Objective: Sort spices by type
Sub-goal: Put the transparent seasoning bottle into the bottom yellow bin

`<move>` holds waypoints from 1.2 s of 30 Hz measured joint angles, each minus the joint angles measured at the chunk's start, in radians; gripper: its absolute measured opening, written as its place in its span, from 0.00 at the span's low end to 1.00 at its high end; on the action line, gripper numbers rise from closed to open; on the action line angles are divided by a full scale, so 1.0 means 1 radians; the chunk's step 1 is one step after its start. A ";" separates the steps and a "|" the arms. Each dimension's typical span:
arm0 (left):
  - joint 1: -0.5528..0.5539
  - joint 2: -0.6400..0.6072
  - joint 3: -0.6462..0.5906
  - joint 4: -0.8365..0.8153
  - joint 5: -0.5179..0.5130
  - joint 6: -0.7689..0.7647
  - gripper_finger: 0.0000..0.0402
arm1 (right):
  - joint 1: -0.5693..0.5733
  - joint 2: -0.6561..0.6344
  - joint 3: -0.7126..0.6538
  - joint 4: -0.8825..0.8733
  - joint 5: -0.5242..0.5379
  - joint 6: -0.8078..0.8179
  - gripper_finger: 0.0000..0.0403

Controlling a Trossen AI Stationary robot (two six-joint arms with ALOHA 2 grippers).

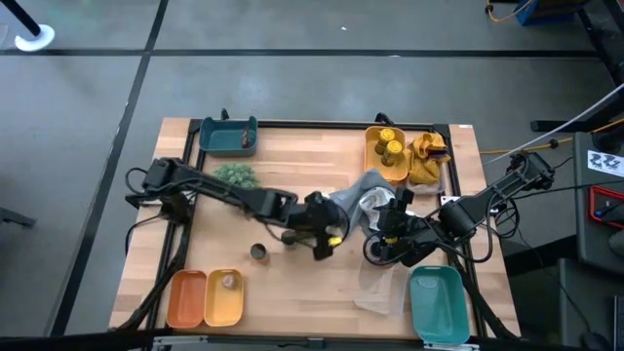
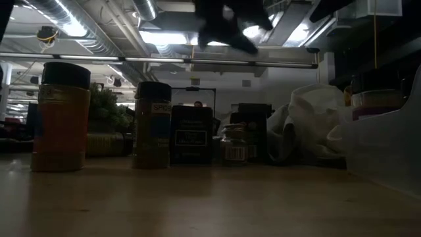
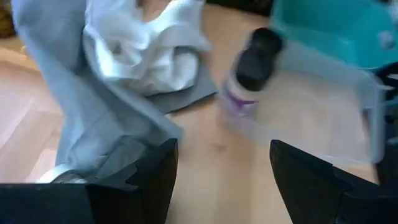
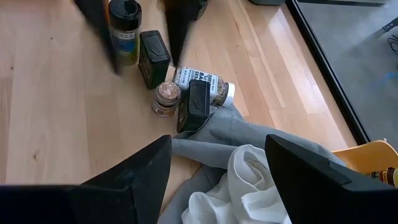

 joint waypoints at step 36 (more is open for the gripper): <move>0.102 0.228 -0.003 -0.156 0.055 0.013 0.59 | 0.000 0.000 0.000 -0.002 -0.007 -0.029 0.64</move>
